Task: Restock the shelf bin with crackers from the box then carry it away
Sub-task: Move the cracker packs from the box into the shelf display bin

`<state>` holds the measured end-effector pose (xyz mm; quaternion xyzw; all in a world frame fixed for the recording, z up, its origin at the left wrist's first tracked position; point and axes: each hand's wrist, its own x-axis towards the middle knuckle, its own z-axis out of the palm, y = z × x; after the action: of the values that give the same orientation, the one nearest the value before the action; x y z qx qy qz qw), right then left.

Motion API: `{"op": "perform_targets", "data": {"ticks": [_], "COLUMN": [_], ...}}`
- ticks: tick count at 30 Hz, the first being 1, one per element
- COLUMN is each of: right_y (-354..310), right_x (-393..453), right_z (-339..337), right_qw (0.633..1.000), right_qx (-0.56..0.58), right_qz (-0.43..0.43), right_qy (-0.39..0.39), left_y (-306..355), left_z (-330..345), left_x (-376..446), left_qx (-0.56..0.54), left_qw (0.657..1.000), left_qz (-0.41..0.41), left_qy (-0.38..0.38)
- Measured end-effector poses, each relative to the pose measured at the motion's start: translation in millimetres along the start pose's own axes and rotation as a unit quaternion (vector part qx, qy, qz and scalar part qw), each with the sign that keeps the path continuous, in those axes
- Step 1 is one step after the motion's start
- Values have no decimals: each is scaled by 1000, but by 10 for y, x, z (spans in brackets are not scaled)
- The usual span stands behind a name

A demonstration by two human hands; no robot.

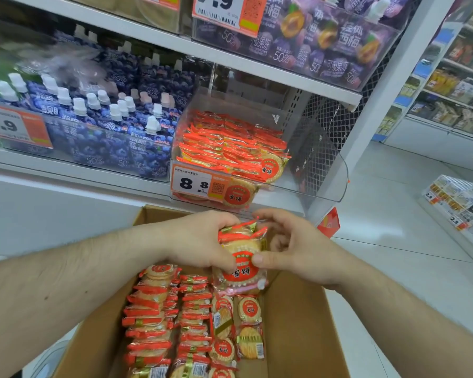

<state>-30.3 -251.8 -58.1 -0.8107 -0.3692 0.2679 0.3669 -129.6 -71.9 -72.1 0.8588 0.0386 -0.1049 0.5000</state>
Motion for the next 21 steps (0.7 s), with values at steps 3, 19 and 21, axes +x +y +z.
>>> {"op": "perform_targets", "data": {"ticks": [3,19,21], "right_y": [25,-7,158], "right_x": [-5,844,1115], "right_z": [72,-1063,-1013], "right_qw": [999,965,969], "right_qx": [-35,-32,-25], "right_qz": [-24,71,119], "right_qy": [-1,250,215], "left_y": [65,-94,-121], "left_z": [1,-212,-208], "left_x": [-7,255,300], "left_qx": [32,369,377], "left_qw": [999,889,892], "left_qz": [17,90,71], "left_qy": [-7,257,237]}}
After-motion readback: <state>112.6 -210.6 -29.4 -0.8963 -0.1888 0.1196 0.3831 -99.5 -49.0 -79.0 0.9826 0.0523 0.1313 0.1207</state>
